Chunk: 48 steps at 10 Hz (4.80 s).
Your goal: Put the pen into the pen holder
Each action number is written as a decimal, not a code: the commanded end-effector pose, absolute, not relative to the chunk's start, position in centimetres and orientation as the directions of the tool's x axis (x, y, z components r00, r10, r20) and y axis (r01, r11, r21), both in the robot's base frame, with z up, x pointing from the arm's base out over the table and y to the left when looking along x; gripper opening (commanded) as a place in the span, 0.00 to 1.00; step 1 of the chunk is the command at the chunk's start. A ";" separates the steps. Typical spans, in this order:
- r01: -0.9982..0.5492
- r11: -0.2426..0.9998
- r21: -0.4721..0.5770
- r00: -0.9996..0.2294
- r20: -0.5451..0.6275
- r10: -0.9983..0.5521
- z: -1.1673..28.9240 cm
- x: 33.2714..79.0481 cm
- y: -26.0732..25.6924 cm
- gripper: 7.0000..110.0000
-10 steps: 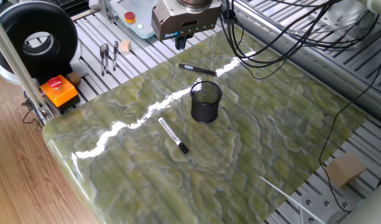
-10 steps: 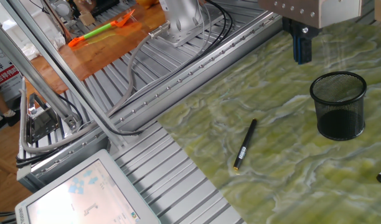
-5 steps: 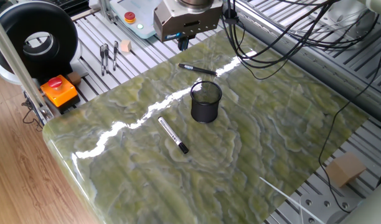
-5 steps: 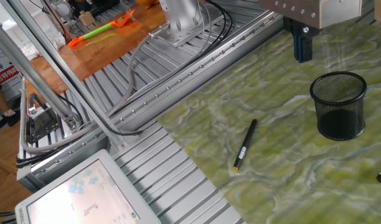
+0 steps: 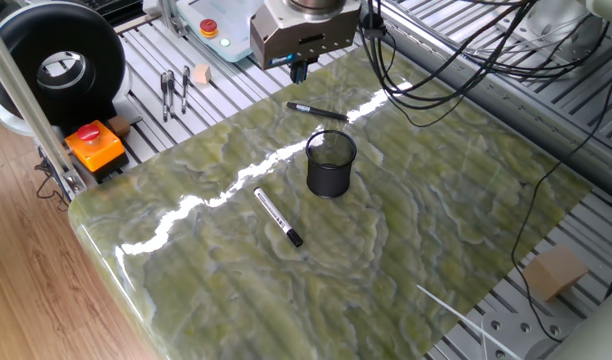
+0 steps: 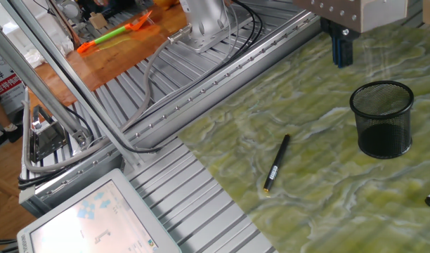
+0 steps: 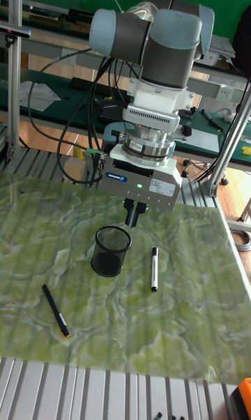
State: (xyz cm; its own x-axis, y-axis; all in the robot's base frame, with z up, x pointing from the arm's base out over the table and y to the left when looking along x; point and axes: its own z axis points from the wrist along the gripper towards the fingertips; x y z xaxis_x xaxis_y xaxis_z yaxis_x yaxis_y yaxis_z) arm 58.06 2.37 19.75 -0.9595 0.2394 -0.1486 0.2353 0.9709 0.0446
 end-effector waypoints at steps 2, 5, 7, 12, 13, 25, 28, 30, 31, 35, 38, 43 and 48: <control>0.210 0.977 0.040 -0.967 -0.141 0.214 19.8 57.9 2.3 0.00; 0.166 0.984 0.071 -0.969 -0.173 0.176 20.1 59.7 3.1 0.00; 0.147 0.987 0.070 -0.976 -0.149 0.156 20.0 64.6 2.5 0.00; 0.164 0.985 0.043 -0.976 -0.141 0.169 16.0 71.0 3.0 0.00; 0.160 0.987 0.012 -0.983 -0.086 0.160 15.9 68.4 4.1 0.00; 0.148 0.987 0.064 -0.986 -0.066 0.152 6.2 56.1 10.4 0.00; 0.139 0.990 0.022 -0.988 -0.069 0.140 4.7 55.7 9.3 0.00; 0.134 0.991 0.024 -0.988 -0.067 0.136 4.6 55.6 9.5 0.00; 0.131 0.991 0.024 -0.989 -0.067 0.133 4.5 55.6 9.5 0.00; 0.131 0.991 0.024 -0.989 -0.066 0.133 4.3 55.6 9.5 0.00; 0.128 0.992 -0.018 -0.988 -0.083 0.126 4.4 56.0 8.4 0.00; 0.053 0.997 -0.053 -0.993 -0.104 0.048 4.5 56.5 7.7 0.00; -0.035 0.997 0.061 -0.993 -0.116 -0.028 4.5 56.9 10.8 0.00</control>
